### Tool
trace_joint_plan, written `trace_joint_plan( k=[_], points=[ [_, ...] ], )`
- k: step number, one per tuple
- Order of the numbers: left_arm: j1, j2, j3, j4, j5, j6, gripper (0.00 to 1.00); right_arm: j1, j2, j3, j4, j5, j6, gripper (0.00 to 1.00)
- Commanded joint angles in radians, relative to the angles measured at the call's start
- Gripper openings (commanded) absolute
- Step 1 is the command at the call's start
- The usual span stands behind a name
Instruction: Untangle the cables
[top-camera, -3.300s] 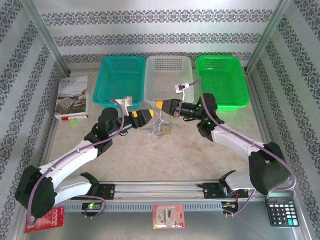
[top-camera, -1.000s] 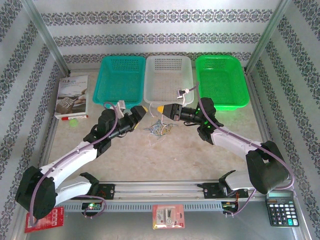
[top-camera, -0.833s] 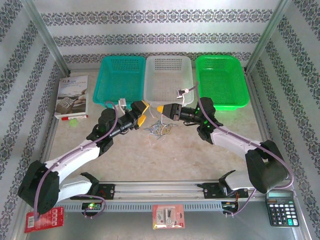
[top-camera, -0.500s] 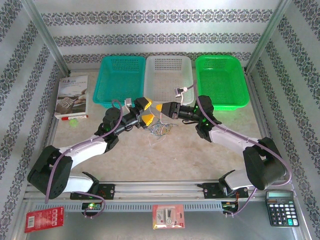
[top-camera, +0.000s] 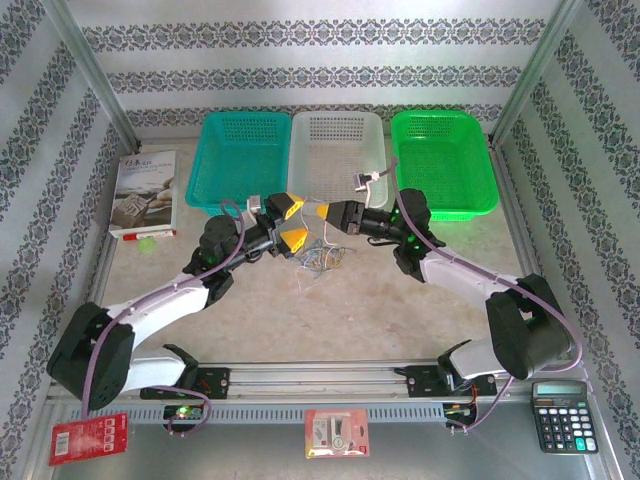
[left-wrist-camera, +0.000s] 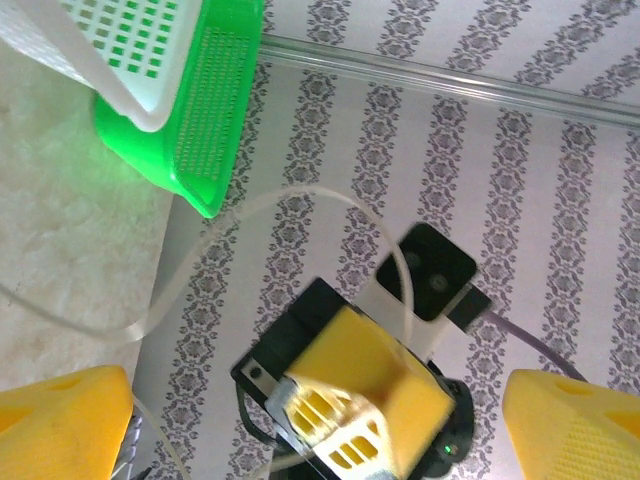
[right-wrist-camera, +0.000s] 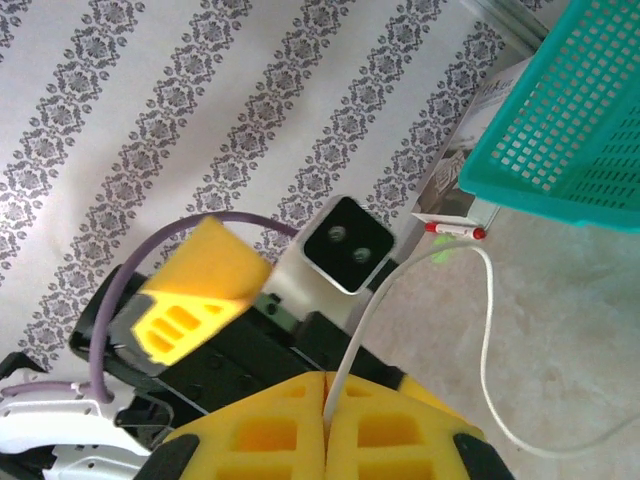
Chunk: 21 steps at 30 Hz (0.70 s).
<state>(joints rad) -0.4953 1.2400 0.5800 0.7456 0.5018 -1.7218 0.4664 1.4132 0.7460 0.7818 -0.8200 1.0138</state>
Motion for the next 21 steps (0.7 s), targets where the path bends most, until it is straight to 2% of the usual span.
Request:
trace_joint_plan(
  k=[1, 17, 21],
  points=[
    [0.000, -0.028, 0.019, -0.034, -0.005, 0.029, 0.96, -0.009, 0.002, 0.025, 0.019, -0.001, -0.035, 0.00],
    [-0.006, 0.113, 0.096, 0.197, -0.021, -0.068, 0.98, 0.050, 0.049, 0.051, 0.017, -0.008, -0.058, 0.00],
    [-0.007, 0.138, 0.075, 0.216, -0.058, -0.066, 0.98, 0.073, 0.040, 0.040, 0.018, -0.019, -0.062, 0.00]
  ],
)
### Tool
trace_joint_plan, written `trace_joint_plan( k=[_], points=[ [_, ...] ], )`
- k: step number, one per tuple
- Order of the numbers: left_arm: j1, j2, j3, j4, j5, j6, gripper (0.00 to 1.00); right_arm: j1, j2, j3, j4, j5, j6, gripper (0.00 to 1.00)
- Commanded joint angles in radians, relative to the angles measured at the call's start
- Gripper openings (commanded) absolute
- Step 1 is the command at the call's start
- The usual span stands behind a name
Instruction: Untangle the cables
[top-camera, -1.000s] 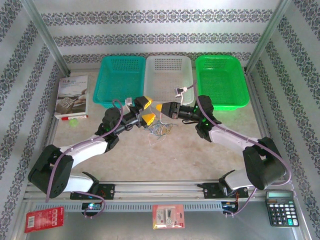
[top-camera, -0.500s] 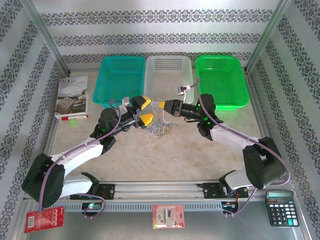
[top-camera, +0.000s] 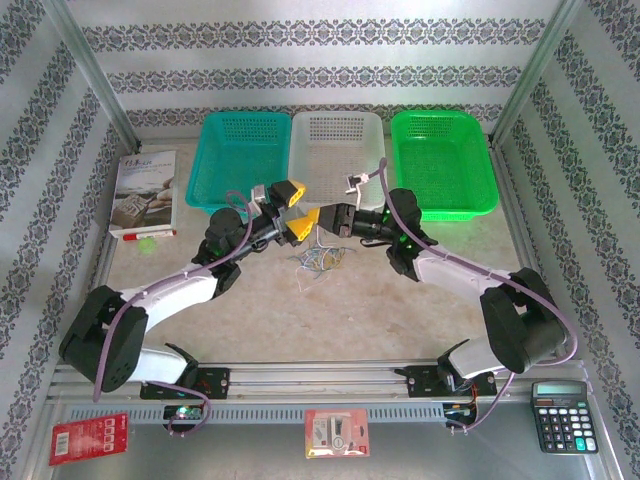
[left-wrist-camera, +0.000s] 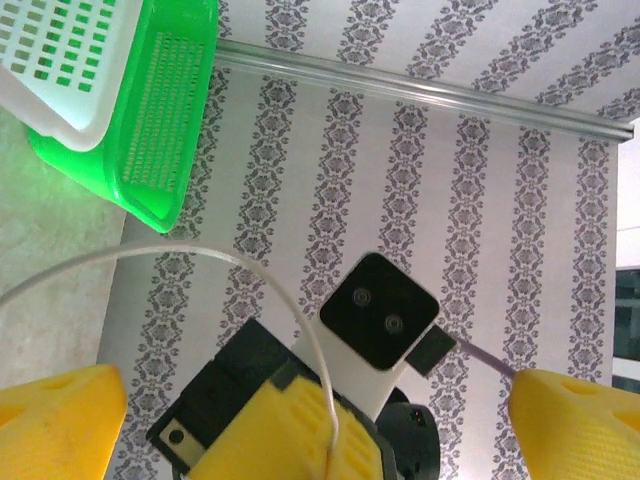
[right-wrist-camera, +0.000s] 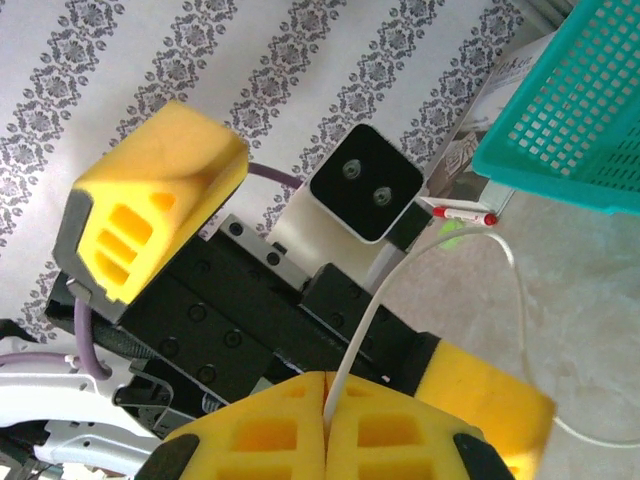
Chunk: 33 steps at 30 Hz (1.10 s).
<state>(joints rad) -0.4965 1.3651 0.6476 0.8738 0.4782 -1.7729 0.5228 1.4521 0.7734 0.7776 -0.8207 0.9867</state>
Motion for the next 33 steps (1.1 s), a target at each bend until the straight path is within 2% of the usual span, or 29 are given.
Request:
trace_joint_plan(
  k=[1, 4, 9, 11, 28, 33],
  points=[
    [-0.005, 0.017, -0.001, 0.088, -0.047, -0.011, 0.98, 0.022, -0.007, 0.006, 0.022, -0.021, -0.038, 0.00],
    [0.001, 0.030, -0.028, 0.102, -0.083, 0.008, 0.94, 0.030, -0.038, -0.015, 0.020, -0.023, -0.035, 0.00],
    [0.024, 0.081, -0.070, 0.209, -0.130, 0.021, 0.57, 0.038, -0.097, -0.054, 0.016, -0.027, -0.026, 0.00],
    [0.027, 0.100, -0.077, 0.233, -0.135, 0.023, 0.50, 0.041, -0.116, -0.066, 0.016, -0.029, -0.021, 0.00],
    [0.032, 0.167, -0.094, 0.313, -0.141, 0.043, 0.49, 0.084, -0.151, -0.064, 0.022, -0.045, -0.010, 0.00],
    [0.033, 0.180, -0.094, 0.335, -0.142, 0.041, 0.39, 0.087, -0.152, -0.056, 0.020, -0.052, -0.009, 0.00]
  ],
)
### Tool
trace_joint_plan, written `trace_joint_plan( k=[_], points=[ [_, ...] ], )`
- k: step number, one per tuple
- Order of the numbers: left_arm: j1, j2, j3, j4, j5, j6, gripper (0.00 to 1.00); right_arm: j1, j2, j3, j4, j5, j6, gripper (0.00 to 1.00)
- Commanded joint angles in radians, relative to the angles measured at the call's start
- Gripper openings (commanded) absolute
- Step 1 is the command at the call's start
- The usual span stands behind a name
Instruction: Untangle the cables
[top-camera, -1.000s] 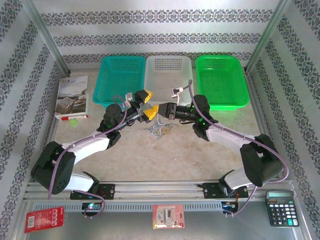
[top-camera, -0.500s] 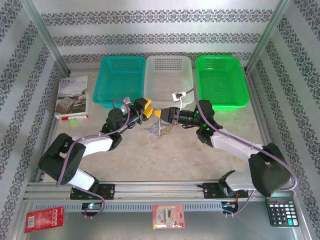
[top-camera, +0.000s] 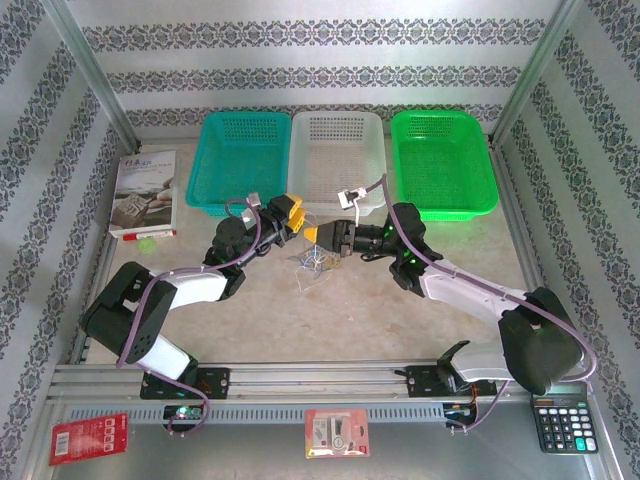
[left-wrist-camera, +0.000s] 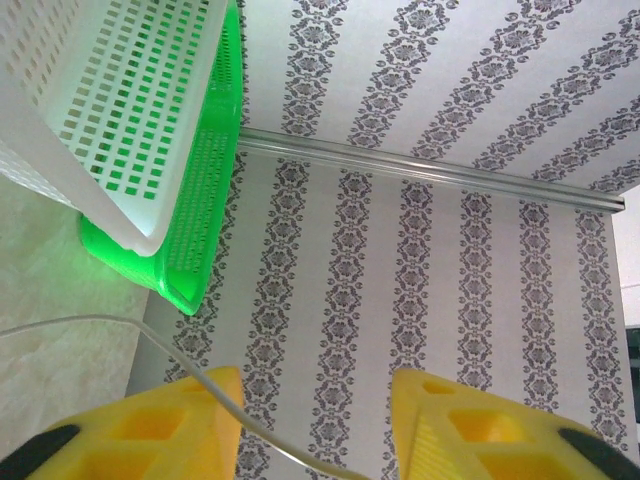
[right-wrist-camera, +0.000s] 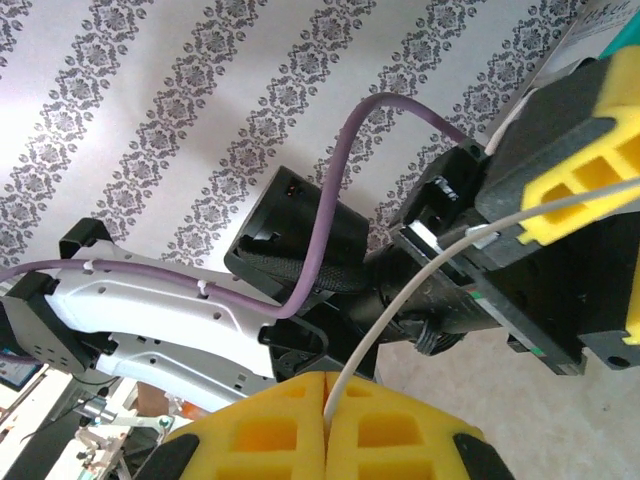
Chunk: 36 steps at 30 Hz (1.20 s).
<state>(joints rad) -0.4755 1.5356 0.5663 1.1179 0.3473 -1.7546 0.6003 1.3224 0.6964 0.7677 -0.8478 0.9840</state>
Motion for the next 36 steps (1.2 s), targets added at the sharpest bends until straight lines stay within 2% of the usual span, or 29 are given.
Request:
trace_joint_plan(
  k=[1, 12, 18, 22, 23, 24, 26, 29, 33, 36],
  points=[
    [0.011, 0.011, -0.013, 0.094, -0.013, 0.023, 0.37, 0.010, -0.022, 0.020, 0.030, -0.025, -0.008, 0.00],
    [0.037, -0.035, -0.006, 0.069, -0.010, 0.078, 0.00, 0.007, -0.015, 0.001, 0.024, -0.031, -0.015, 0.00],
    [0.051, -0.130, 0.059, -0.073, 0.040, 0.168, 0.00, 0.003, 0.015, -0.012, 0.026, -0.023, -0.023, 0.00],
    [0.051, -0.173, 0.096, -0.121, 0.062, 0.174, 0.00, -0.005, 0.040, -0.021, 0.028, -0.007, -0.027, 0.00],
    [0.052, -0.178, 0.100, -0.122, 0.063, 0.169, 0.00, -0.006, 0.049, -0.021, 0.032, -0.006, -0.028, 0.07],
    [0.051, -0.184, 0.102, -0.122, 0.064, 0.162, 0.00, -0.008, 0.057, -0.023, 0.034, -0.004, -0.027, 0.19],
    [0.052, -0.188, 0.107, -0.122, 0.071, 0.149, 0.00, -0.015, 0.071, -0.027, 0.039, -0.001, -0.026, 0.23],
    [0.051, -0.194, 0.116, -0.121, 0.088, 0.149, 0.00, -0.019, 0.086, -0.031, 0.046, -0.001, -0.024, 0.19],
    [0.051, -0.207, 0.134, -0.133, 0.098, 0.162, 0.00, -0.019, 0.114, -0.040, 0.059, 0.004, -0.028, 0.03],
    [0.052, -0.207, 0.177, -0.149, 0.119, 0.168, 0.00, -0.019, 0.137, -0.044, 0.079, 0.003, -0.021, 0.04]
  ],
)
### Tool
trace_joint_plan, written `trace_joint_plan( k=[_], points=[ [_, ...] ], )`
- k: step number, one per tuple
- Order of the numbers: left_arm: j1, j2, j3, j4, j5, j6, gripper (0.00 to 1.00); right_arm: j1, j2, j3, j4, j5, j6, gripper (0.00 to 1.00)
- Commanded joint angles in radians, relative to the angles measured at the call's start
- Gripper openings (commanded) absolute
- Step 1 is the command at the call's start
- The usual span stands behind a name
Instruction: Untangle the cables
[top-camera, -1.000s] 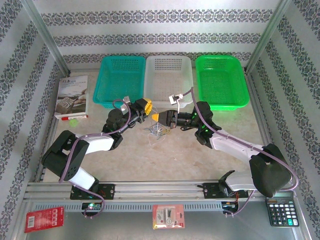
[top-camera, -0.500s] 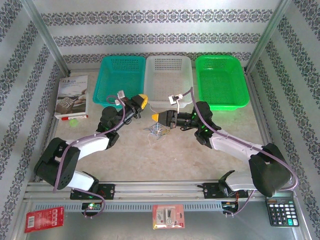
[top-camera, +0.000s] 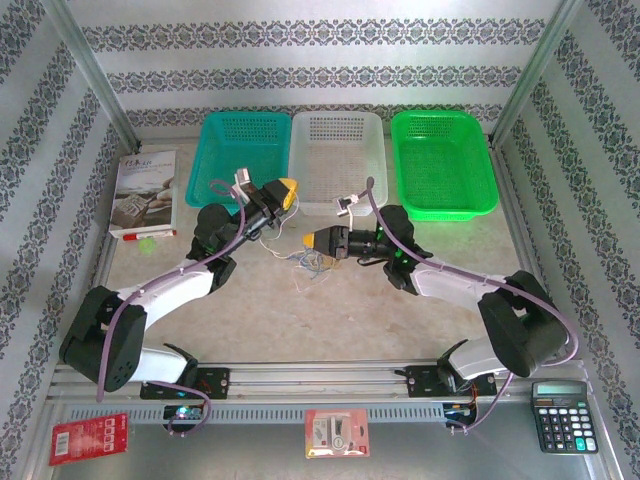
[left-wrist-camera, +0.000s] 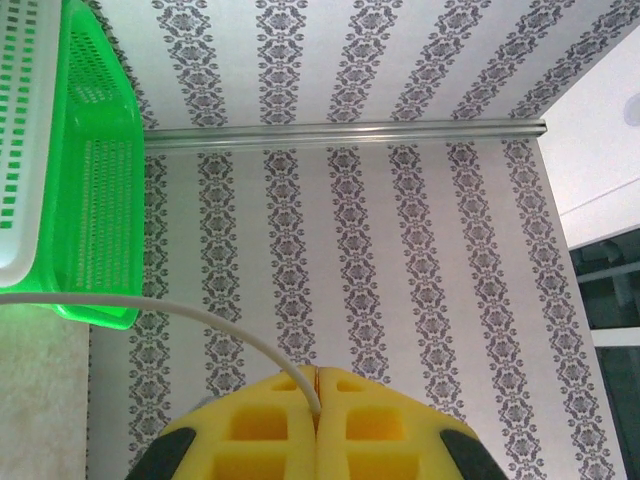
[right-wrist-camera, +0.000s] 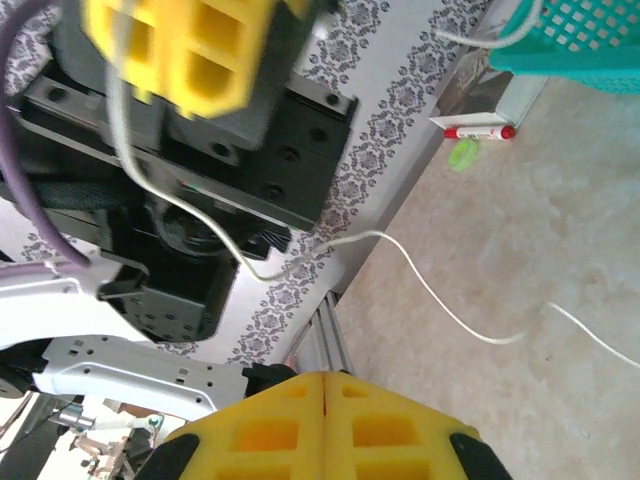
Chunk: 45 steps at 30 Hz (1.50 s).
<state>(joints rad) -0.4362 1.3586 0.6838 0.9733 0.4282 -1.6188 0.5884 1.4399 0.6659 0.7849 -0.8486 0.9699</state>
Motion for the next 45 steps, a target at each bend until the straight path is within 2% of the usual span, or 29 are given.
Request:
trace_joint_plan(
  k=[1, 4, 8, 18, 23, 31, 37, 45],
  points=[
    [0.012, -0.031, 0.077, -0.013, 0.046, 0.035, 0.00, -0.007, 0.027, -0.017, 0.070, 0.007, -0.005, 0.07],
    [0.011, -0.040, 0.131, -0.057, 0.065, 0.047, 0.00, -0.003, 0.039, -0.017, 0.076, 0.026, -0.008, 0.26],
    [0.011, -0.046, 0.204, -0.099, 0.085, 0.057, 0.00, 0.000, 0.073, -0.010, 0.077, 0.054, -0.022, 0.33],
    [0.014, -0.056, 0.399, -0.176, 0.131, 0.057, 0.00, -0.013, 0.255, -0.024, 0.162, 0.161, -0.018, 0.33],
    [0.045, -0.067, 0.485, -0.246, 0.152, 0.092, 0.00, -0.040, 0.352, -0.051, 0.249, 0.201, 0.021, 0.33],
    [0.187, -0.052, 0.583, -0.311, 0.191, 0.123, 0.00, -0.076, 0.459, -0.089, 0.410, 0.223, 0.105, 0.33],
    [0.292, 0.010, 0.656, -0.238, 0.195, 0.048, 0.00, -0.080, 0.480, -0.092, 0.418, 0.233, 0.107, 0.33],
    [0.365, 0.083, 0.807, -0.237, 0.190, 0.015, 0.00, -0.085, 0.510, -0.114, 0.430, 0.248, 0.110, 0.32]
  ],
)
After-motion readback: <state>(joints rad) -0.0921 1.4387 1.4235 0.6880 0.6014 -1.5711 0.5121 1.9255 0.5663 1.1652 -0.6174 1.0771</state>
